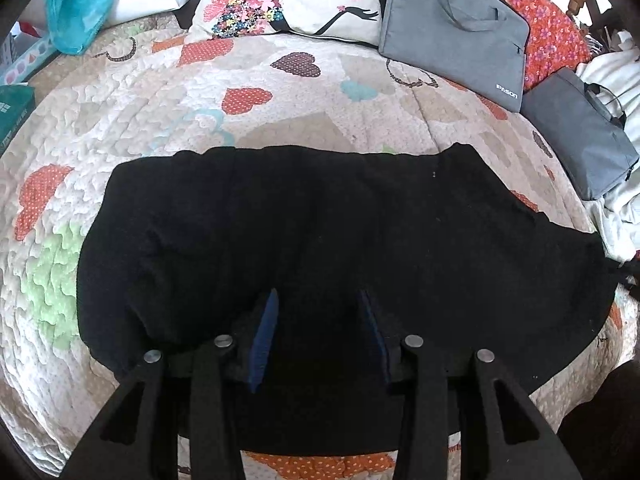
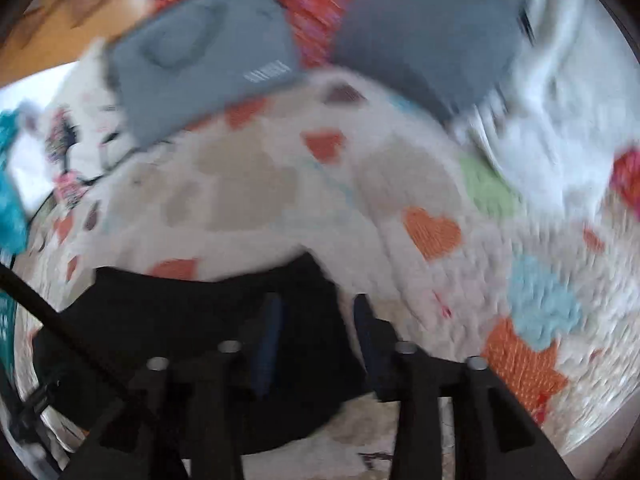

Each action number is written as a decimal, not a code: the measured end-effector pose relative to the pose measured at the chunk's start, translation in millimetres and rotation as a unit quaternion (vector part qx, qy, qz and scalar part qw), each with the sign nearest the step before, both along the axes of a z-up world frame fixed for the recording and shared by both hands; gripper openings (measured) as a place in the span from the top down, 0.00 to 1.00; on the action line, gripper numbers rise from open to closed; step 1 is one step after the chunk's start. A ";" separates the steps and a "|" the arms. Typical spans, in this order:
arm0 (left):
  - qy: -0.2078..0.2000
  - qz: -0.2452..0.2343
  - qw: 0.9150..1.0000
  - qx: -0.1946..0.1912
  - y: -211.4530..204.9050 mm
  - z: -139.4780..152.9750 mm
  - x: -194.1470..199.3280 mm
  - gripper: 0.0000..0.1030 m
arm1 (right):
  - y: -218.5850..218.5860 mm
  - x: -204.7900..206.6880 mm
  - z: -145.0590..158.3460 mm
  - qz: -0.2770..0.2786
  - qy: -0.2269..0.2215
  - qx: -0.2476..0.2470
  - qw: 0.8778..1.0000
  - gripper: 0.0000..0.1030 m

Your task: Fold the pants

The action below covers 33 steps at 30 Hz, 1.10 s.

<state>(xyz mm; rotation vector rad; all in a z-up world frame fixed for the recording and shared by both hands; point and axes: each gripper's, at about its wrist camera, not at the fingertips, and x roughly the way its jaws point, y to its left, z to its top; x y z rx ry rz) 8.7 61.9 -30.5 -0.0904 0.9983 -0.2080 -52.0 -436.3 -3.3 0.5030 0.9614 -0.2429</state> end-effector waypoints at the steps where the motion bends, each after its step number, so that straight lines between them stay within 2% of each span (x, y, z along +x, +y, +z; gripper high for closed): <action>1: 0.000 0.000 1.000 0.001 -0.7 -0.4 0.5 0.59 | -7.3 -3.6 -14.6 -0.005 0.004 0.045 0.999 0.55; 3: 0.000 -0.001 1.000 0.005 -4.3 -0.6 1.0 0.54 | -8.4 -3.8 -31.7 0.011 -0.015 0.116 0.993 0.55; 4: -0.002 -0.002 1.000 0.009 -7.0 -0.7 0.9 0.51 | -7.9 -3.7 -41.7 0.023 -0.029 0.164 0.986 0.55; 5: -0.004 -0.003 1.000 0.016 -9.9 -0.9 0.9 0.51 | -6.6 -6.6 -43.1 0.023 -0.039 0.170 0.984 0.57; 6: -0.007 -0.005 1.000 0.026 -13.0 -1.1 0.5 0.50 | -6.7 -9.2 -39.2 0.035 -0.052 0.192 0.979 0.89; 7: -0.010 -0.007 0.999 0.033 -14.9 -1.6 0.0 0.50 | -9.2 -12.0 -33.8 0.042 -0.071 0.225 0.971 0.87; 8: -0.013 -0.009 0.999 0.038 -16.3 -1.7 -0.8 0.50 | -11.4 -18.4 -19.4 0.041 -0.097 0.220 0.970 0.87; 10: -0.016 -0.012 0.999 0.040 -16.0 -2.1 -1.4 0.50 | -7.9 -33.7 17.6 0.036 -0.128 0.133 0.982 0.89; 11: -0.017 -0.012 0.999 0.039 -15.4 -2.2 -1.3 0.50 | -1.9 -38.1 27.4 0.027 -0.128 0.088 0.987 0.91; 12: -0.017 -0.012 0.999 0.038 -15.0 -2.4 -1.1 0.50 | 3.5 -43.8 38.1 -0.004 -0.110 0.003 0.994 0.90; 13: -0.017 -0.011 0.999 0.038 -15.2 -2.5 -0.8 0.50 | 6.2 -47.9 42.4 -0.050 -0.078 -0.082 0.992 0.88; 14: -0.017 -0.010 0.999 0.039 -15.9 -2.5 -0.6 0.50 | 5.6 -51.6 42.5 -0.086 -0.052 -0.131 0.986 0.82; 15: -0.018 -0.010 0.999 0.042 -17.0 -2.4 -0.5 0.49 | 3.3 -55.0 41.0 -0.109 -0.036 -0.154 0.981 0.61; 16: -0.020 -0.010 0.999 0.045 -18.4 -2.2 -0.7 0.49 | -3.6 -64.6 39.1 -0.136 -0.035 -0.155 0.978 0.49; 18: -0.026 -0.011 0.998 0.050 -19.8 -0.8 -1.9 0.49 | -12.5 -76.0 41.9 -0.148 -0.070 -0.109 0.980 0.50; 19: -0.030 -0.012 0.998 0.046 -19.4 0.4 -2.6 0.49 | -10.3 -76.7 46.5 -0.127 -0.100 -0.072 0.984 0.49; 21: -0.041 -0.012 0.999 0.024 -17.6 6.6 -5.0 0.49 | -0.4 -59.7 48.9 -0.059 -0.129 0.000 0.990 0.49; 22: -0.051 -0.013 0.999 0.010 -16.8 11.3 -6.9 0.49 | 5.4 -49.0 44.5 -0.020 -0.130 0.040 0.991 0.50; 23: -0.063 -0.014 0.998 0.001 -17.0 16.9 -9.1 0.49 | 12.7 -31.9 35.2 0.027 -0.124 0.099 0.987 0.49; 24: -0.075 -0.015 0.997 -0.003 -17.6 22.6 -11.6 0.49 | 18.9 -19.2 25.5 0.055 -0.115 0.132 0.983 0.49; 25: -0.082 -0.016 0.996 -0.006 -18.7 27.4 -13.1 0.49 | 28.7 -1.3 12.3 0.087 -0.102 0.156 0.979 0.50; 27: -0.080 -0.020 0.996 -0.017 -20.3 34.6 -12.1 0.49 | 36.0 23.2 -13.9 0.109 -0.065 0.158 0.979 0.51; 28: -0.077 -0.026 0.996 -0.023 -22.8 38.4 -10.5 0.49 | 32.8 30.5 -27.2 0.093 -0.038 0.146 0.984 0.59; 29: -0.075 -0.033 0.996 -0.026 -26.0 41.8 -8.2 0.49 | 24.2 34.4 -38.2 0.063 -0.023 0.140 0.988 0.74; 30: -0.072 -0.040 0.996 -0.029 -30.1 45.0 -5.3 0.49 | 16.2 31.6 -42.5 0.039 -0.023 0.146 0.988 0.99; 31: -0.067 -0.052 0.996 -0.033 -37.4 47.7 -0.3 0.49 | 10.4 27.0 -43.9 0.028 -0.031 0.163 0.986 1.00; 33: -0.047 -0.079 0.995 -0.032 -61.1 49.8 17.0 0.49 | 10.6 24.3 -40.7 0.029 -0.034 0.154 0.987 1.00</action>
